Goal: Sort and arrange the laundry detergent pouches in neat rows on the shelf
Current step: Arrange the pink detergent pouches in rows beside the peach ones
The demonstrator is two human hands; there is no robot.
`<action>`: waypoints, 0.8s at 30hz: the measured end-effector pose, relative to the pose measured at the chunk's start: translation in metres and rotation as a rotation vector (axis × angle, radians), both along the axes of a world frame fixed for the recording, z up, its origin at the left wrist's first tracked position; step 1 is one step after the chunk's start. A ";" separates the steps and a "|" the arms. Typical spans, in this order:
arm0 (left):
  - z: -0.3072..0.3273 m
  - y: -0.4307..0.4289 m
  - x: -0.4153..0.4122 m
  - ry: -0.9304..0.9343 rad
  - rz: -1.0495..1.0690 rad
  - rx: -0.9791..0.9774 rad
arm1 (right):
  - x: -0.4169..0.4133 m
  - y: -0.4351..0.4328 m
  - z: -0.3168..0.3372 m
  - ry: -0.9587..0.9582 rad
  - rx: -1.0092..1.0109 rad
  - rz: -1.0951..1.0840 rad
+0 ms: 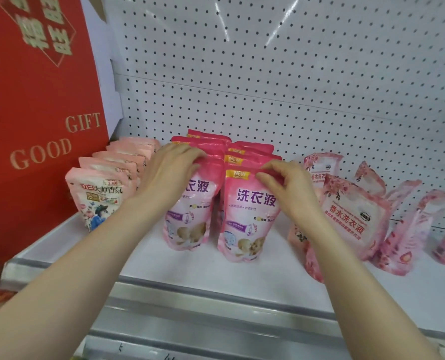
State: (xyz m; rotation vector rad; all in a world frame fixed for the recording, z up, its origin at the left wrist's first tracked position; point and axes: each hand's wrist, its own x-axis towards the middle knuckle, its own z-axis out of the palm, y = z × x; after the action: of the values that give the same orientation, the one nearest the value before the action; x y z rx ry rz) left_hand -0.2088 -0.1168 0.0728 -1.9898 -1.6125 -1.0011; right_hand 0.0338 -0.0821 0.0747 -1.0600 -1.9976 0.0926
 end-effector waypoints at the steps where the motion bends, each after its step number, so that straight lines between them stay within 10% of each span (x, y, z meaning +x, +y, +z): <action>1: 0.001 0.000 0.000 -0.025 -0.015 0.007 | -0.003 0.002 -0.001 -0.038 0.027 -0.004; 24: -0.007 -0.011 -0.003 -0.130 -0.123 0.070 | -0.010 -0.017 -0.007 -0.229 0.234 -0.307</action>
State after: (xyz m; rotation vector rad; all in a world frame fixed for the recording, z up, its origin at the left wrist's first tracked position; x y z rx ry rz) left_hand -0.2119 -0.1273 0.0658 -2.0347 -1.5123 -1.2396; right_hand 0.0233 -0.0993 0.0676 -1.2519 -1.9592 -0.4327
